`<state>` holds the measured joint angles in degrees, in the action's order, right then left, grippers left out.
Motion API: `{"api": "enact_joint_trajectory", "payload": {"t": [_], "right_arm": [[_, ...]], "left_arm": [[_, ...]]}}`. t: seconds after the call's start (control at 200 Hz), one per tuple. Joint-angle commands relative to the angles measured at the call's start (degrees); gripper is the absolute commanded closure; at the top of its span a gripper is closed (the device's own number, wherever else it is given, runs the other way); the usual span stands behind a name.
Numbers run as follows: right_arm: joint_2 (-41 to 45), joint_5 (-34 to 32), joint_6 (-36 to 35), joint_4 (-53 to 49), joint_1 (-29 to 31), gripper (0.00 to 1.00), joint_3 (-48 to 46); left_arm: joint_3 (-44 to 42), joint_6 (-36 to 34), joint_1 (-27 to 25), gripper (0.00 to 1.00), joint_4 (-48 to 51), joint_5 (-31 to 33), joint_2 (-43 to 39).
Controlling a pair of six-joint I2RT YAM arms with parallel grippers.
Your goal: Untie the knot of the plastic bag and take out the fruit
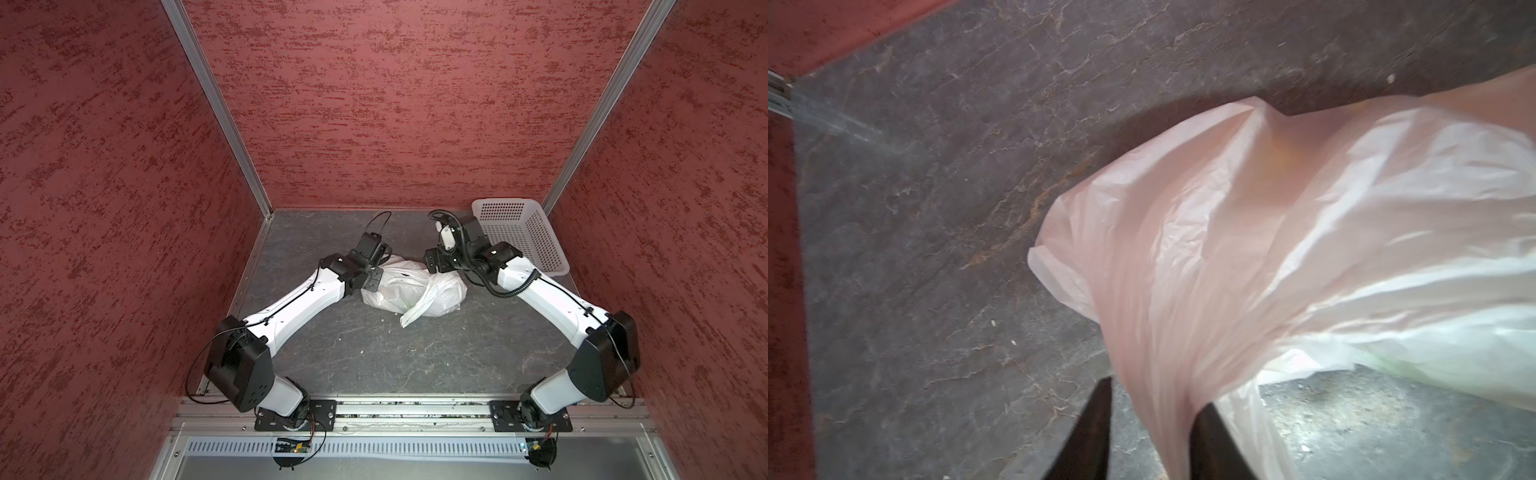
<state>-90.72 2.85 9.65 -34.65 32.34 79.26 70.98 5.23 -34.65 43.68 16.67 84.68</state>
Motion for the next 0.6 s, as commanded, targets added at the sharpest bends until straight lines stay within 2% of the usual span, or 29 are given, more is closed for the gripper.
{"api": "enact_joint_trajectory", "payload": {"t": [0.0, 0.205, 0.411, 0.531, 0.591], "right_arm": [[-1.69, 4.71, -5.96, 0.15, 2.92, 0.02, 3.97], [-4.74, 4.88, -9.01, -0.02, 5.75, 0.02, 5.88], [-7.16, -2.88, -9.65, 1.07, 6.42, 0.02, 5.53], [-8.14, -5.37, -9.43, 3.16, 6.42, 0.10, 4.77], [-8.67, -5.72, -9.16, 4.09, 6.38, 0.23, 4.67]], "left_arm": [[2.93, -0.28, 0.44, 0.82, -0.96, -4.14, -1.80], [4.42, -0.92, 1.69, 0.92, -1.13, -6.07, -2.80], [3.86, -1.44, 2.06, 0.95, -2.01, -7.59, -5.24], [3.43, -1.61, 2.16, 0.95, -2.41, -8.29, -6.69], [2.86, -1.61, 2.44, 0.95, -2.84, -8.98, -7.40]]}}
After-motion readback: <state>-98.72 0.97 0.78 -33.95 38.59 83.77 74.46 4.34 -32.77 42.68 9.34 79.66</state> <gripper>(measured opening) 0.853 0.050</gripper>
